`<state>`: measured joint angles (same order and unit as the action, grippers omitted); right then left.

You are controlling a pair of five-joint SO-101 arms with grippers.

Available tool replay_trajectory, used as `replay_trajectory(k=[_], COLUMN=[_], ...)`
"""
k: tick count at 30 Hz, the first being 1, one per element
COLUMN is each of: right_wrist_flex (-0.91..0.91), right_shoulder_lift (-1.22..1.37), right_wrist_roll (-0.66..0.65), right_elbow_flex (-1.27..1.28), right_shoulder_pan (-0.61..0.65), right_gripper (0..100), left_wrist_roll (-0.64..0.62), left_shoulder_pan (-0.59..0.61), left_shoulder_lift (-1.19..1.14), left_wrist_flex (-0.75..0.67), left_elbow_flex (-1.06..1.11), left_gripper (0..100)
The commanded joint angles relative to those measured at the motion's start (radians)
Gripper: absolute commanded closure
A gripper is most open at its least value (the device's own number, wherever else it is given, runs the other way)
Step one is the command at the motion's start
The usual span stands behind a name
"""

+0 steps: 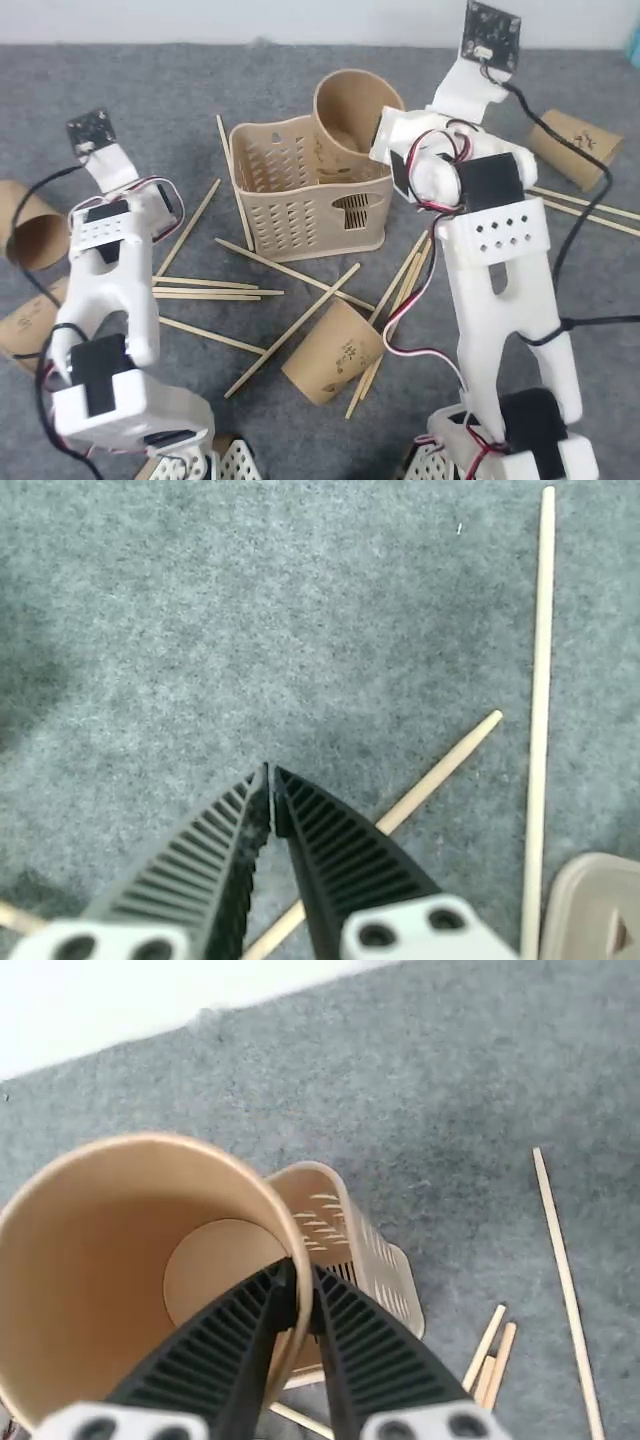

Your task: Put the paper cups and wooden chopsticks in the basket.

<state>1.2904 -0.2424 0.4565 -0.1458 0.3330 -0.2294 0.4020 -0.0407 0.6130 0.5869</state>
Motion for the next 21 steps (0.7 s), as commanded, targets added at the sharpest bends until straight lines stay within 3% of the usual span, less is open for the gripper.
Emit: replay_trajectory(k=[1, 11, 21], right_wrist_flex=[-0.03, -0.053, -0.054], right_shoulder_lift=[-0.067, -0.099, 0.001], right_wrist_roll=[-0.064, -0.186, -0.207], right_elbow_flex=[-0.051, -0.054, -0.054], right_shoulder_pan=[-0.036, -0.07, -0.065], right_gripper=[99.1, 99.1, 99.1], left_wrist_roll=[0.012, 0.012, 0.012], left_shoulder_pan=[-0.011, -0.011, -0.011], left_shoulder_lift=[0.005, 0.005, 0.005], left_wrist_flex=[-0.002, -0.002, -0.002], left_elbow_flex=[-0.045, -0.045, -0.045], left_gripper=[99, 99, 99])
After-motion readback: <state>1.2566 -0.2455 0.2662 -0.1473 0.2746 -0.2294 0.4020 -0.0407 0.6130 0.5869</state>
